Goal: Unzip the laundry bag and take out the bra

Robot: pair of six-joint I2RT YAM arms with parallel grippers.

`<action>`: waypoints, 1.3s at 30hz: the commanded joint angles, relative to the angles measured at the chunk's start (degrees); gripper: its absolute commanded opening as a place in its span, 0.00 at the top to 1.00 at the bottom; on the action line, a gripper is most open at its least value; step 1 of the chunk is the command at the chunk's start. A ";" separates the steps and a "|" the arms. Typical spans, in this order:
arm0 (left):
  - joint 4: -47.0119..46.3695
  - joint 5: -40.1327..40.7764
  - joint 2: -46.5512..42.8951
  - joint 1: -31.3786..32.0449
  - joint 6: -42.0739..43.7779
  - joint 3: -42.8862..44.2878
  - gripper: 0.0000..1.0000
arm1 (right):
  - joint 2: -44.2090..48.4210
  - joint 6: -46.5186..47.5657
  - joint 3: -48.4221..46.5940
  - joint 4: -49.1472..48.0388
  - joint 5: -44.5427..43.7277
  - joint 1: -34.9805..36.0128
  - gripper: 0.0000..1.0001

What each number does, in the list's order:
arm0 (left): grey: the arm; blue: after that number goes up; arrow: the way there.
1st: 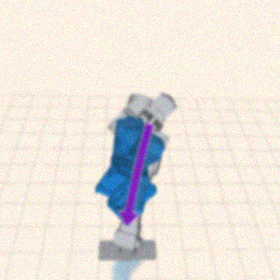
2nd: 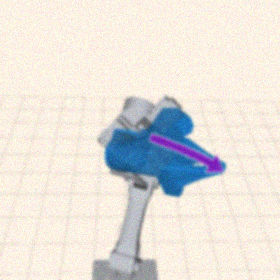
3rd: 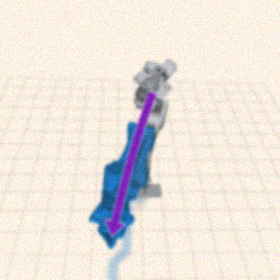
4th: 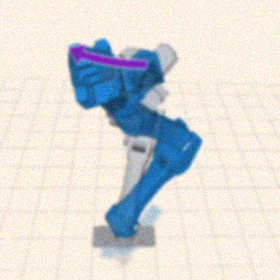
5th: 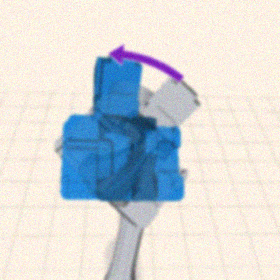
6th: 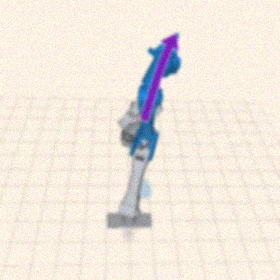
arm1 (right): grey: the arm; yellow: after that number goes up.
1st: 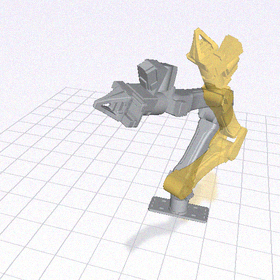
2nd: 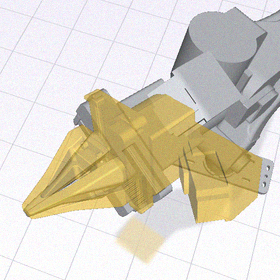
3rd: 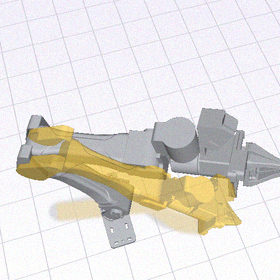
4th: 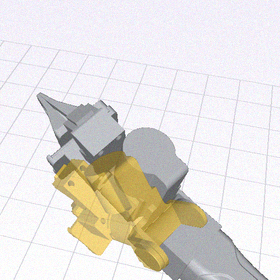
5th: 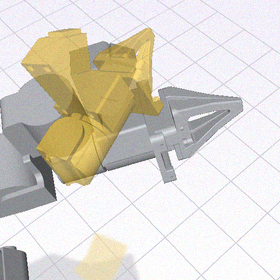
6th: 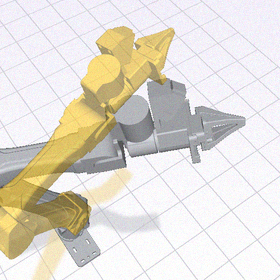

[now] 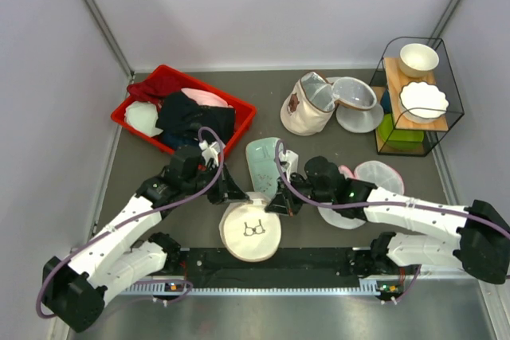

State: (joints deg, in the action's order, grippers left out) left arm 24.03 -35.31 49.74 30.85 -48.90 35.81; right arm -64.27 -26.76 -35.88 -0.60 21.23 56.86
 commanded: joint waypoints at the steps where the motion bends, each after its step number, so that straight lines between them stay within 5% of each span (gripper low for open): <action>1: 3.29 5.15 -1.48 -0.26 2.41 3.29 1.00 | 4.32 -0.04 1.42 -1.07 -6.26 0.62 1.00; 13: 15.15 9.99 -4.81 -6.23 6.80 6.81 1.00 | 22.33 -7.68 10.38 3.94 -31.50 0.53 1.00; 18: 11.76 5.97 -7.98 -10.20 4.43 6.12 1.00 | 24.98 -10.68 13.37 2.89 -31.26 0.53 1.00; 21: 6.64 1.66 -7.29 -10.11 3.47 6.19 1.00 | 23.67 -6.29 12.94 1.39 -23.80 0.53 1.00; 23: 6.64 1.21 -5.44 -10.11 4.51 7.07 1.00 | 22.53 -2.27 9.70 5.32 -21.50 0.44 0.67; 25: 6.64 0.51 -4.04 -10.11 5.57 8.13 1.00 | 21.21 0.38 5.32 9.11 -22.19 0.44 0.20; 26: 6.47 0.07 -3.42 -10.11 6.01 8.39 1.00 | 20.94 3.35 3.99 11.30 -22.64 0.44 0.15; 28: 6.47 -0.29 -2.37 -10.11 7.15 9.54 1.00 | 20.06 6.10 0.39 12.29 -23.17 0.44 0.08; 39: 5.59 -2.66 -2.01 -10.02 6.72 10.16 1.00 | -2.25 22.72 -21.32 17.21 -8.86 0.71 0.06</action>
State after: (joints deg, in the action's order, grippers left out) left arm 32.99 -36.42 48.99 21.04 -42.48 44.31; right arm -60.53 -10.31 -50.98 14.15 4.86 57.58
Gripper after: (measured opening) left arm 0.025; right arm 0.939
